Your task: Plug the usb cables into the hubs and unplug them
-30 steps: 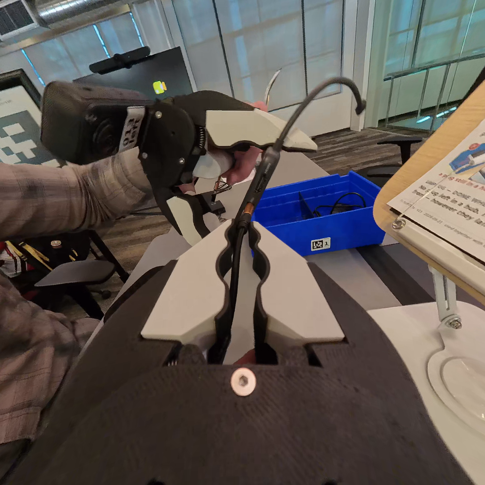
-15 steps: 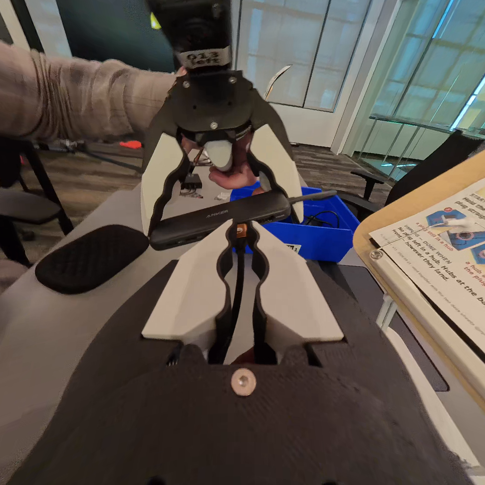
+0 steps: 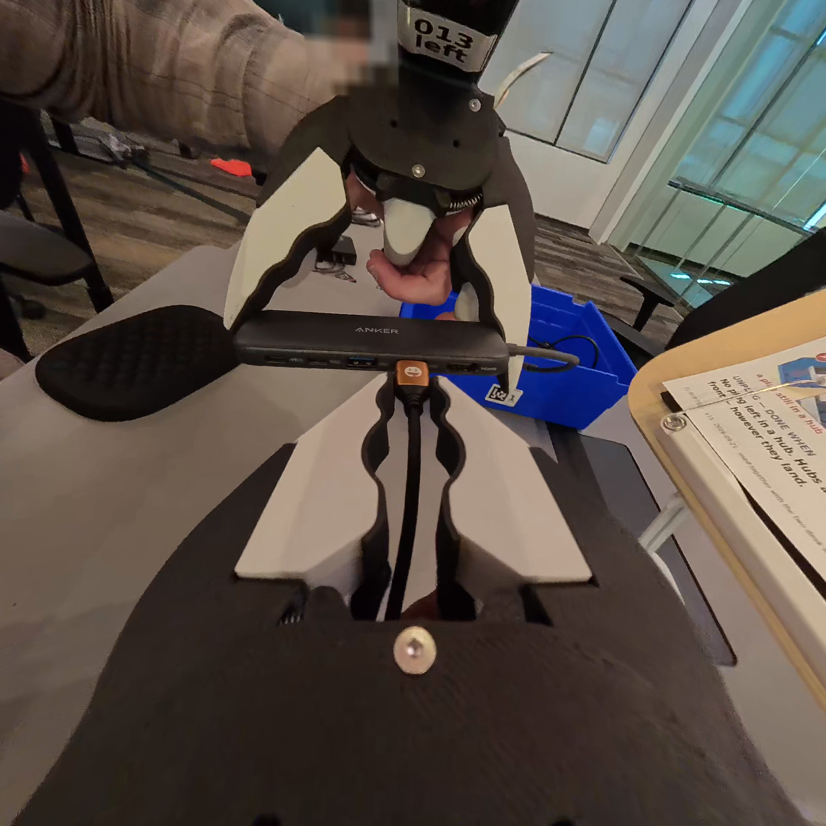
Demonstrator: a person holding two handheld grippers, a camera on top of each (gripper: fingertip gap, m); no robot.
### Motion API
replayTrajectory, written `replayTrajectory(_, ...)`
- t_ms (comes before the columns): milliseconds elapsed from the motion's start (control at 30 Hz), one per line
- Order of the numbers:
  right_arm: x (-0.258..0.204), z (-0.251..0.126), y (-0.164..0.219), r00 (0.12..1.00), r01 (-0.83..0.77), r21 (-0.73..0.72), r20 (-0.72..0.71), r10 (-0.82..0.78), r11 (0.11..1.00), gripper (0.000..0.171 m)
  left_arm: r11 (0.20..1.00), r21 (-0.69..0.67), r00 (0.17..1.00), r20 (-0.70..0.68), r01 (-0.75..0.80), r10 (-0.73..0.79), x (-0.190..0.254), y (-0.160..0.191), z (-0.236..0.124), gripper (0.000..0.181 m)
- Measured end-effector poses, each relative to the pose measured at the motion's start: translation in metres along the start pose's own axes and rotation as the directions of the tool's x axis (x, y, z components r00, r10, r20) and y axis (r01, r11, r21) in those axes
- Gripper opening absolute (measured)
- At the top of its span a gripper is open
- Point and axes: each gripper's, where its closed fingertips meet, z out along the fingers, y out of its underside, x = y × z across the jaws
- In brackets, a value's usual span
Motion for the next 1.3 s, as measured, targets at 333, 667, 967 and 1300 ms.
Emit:
replayTrajectory(333, -0.002, -0.001, -0.008, 1.0, -0.013, 0.109, 0.026, 0.01, 0.994, 0.013, 0.998, 0.054, 0.998, -0.054, 0.026, -0.024, 0.005, -0.006, -0.004, 0.14)
replayTrajectory(667, -0.002, -0.003, -0.016, 0.999, -0.034, 0.185, 0.037, 0.028, 0.982, 0.014, 0.99, 0.127, 0.996, -0.08, 0.058, -0.048, 0.007, -0.01, -0.005, 0.14)
replayTrajectory(967, 0.002, -0.005, -0.019, 0.999, -0.043, 0.196, 0.03, 0.037, 0.98, 0.013, 0.986, 0.151, 0.995, -0.082, 0.066, -0.054, 0.004, -0.013, -0.006, 0.139)
replayTrajectory(1300, 0.004, -0.007, -0.028, 1.0, 0.003, 0.193, -0.011, -0.001, 0.981, 0.013, 0.987, 0.154, 0.998, -0.051, 0.042, -0.034, 0.003, -0.018, -0.013, 0.139)
